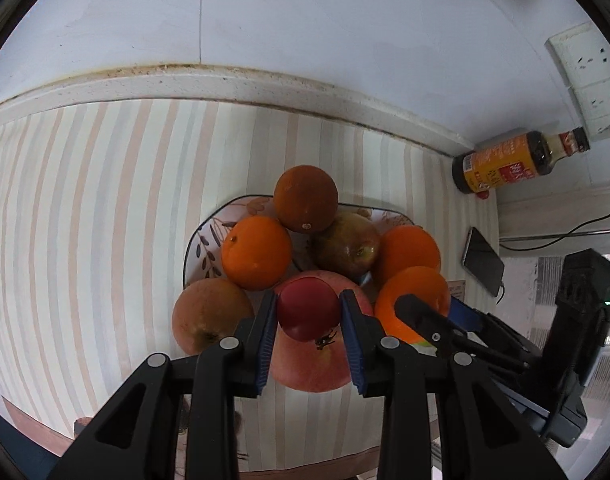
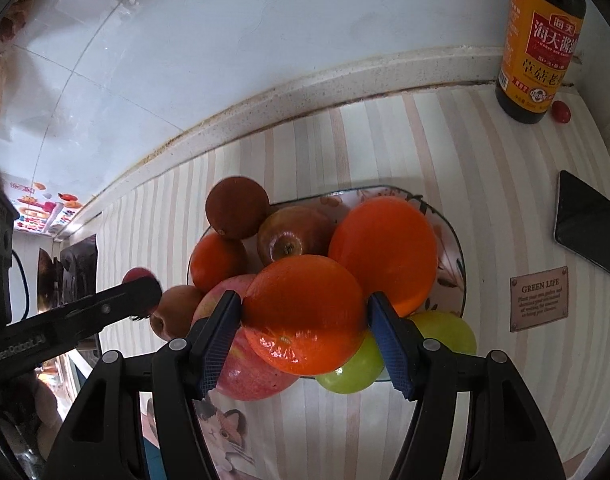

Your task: Organize fruits

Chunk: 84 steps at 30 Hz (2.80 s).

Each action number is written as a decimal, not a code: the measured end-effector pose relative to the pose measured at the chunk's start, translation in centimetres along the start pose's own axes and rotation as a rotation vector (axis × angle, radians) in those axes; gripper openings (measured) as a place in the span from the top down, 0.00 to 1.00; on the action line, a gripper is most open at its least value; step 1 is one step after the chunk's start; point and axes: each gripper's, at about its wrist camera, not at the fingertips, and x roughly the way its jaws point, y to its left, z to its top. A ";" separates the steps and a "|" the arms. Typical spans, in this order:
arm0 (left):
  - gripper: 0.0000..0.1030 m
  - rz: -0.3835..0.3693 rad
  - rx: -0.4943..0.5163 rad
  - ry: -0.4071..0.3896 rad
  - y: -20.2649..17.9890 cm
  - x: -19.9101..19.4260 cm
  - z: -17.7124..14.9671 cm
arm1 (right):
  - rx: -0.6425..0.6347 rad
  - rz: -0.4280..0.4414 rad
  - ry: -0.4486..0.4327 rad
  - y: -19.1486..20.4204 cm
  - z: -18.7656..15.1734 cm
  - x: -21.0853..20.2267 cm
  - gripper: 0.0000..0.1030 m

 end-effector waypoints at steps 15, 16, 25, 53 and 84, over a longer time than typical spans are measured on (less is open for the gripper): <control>0.73 -0.067 -0.118 -0.064 3.1 -2.0 -5.7 | 0.041 0.042 -0.044 -0.6 -0.7 -1.9 0.14; 0.73 -0.059 -0.130 -0.071 3.5 -1.9 -6.3 | 0.033 0.037 -0.044 -0.5 -0.8 -1.9 0.14; 0.73 -0.190 -0.320 -0.119 6.6 0.2 -8.9 | 0.035 0.021 -0.099 -0.4 -2.1 -3.1 0.14; 0.65 -0.334 -0.613 -0.209 10.4 3.6 -11.2 | -0.020 -0.004 -0.187 0.1 -3.9 -7.3 0.14; 0.11 0.252 0.034 -0.314 -1.8 -8.0 -18.1 | -0.195 -0.269 -0.286 1.9 -14.1 -13.3 0.03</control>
